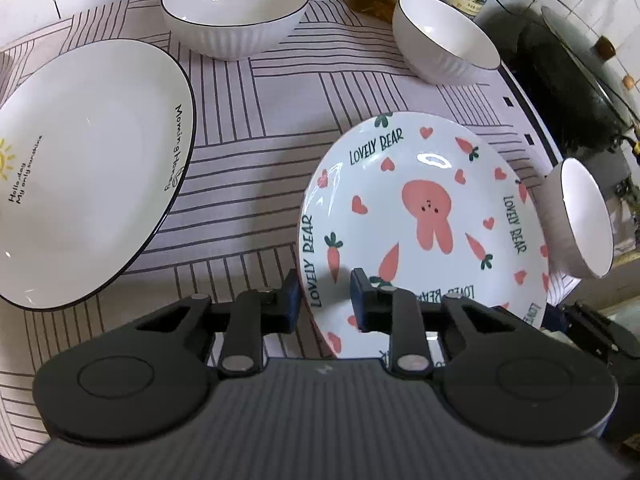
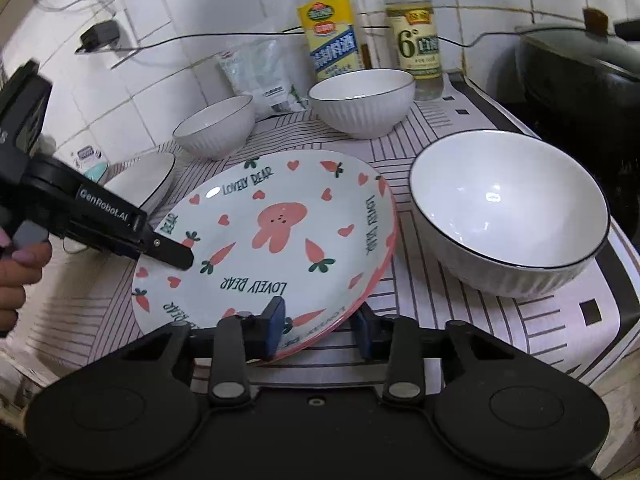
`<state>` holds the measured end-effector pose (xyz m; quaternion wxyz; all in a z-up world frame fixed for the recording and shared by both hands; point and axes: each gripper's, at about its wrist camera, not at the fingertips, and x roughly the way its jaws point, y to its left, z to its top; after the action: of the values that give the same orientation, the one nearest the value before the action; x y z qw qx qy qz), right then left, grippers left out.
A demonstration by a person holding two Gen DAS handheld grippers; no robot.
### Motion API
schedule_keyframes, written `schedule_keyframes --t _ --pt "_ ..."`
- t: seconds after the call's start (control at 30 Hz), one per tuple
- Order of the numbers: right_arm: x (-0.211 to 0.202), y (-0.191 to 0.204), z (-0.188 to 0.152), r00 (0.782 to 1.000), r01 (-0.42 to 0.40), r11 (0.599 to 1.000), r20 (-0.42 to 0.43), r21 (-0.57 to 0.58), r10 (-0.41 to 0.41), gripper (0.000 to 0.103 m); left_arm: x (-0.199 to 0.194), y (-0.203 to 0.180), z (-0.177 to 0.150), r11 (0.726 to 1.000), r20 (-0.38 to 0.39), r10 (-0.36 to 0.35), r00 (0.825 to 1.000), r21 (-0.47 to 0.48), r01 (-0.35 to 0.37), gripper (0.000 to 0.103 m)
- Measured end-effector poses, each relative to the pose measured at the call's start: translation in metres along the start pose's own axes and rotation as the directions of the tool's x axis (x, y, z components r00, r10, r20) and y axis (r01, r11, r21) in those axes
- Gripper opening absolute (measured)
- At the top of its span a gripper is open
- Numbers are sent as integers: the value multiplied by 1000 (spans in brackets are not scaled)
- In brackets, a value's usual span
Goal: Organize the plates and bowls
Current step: 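Lift the bunny plate with both grippers and carry it over the white plate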
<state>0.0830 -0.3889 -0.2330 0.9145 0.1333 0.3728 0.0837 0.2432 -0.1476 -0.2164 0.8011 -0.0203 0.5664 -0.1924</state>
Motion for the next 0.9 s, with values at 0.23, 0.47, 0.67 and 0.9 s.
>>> schedule_keyframes --t 0.23,0.47,0.67,0.9 --pt "3 -10 2 1000 -20 997 0 74 20 30 1 0 0 1000 1 -6 1000 -2 6 23" --pt "4 -14 12 998 -36 994 -50 100 41 25 -1 -1 2 1000 -33 15 999 -17 -16 23" --pt "-4 -1 20 996 -66 998 -67 3 66 26 -11 7 -2 997 -54 10 999 -79 -14 24" --pt "-20 16 34 993 -106 992 -49 -61 103 26 -41 19 -13 990 -15 -4 1000 -142 2 24"
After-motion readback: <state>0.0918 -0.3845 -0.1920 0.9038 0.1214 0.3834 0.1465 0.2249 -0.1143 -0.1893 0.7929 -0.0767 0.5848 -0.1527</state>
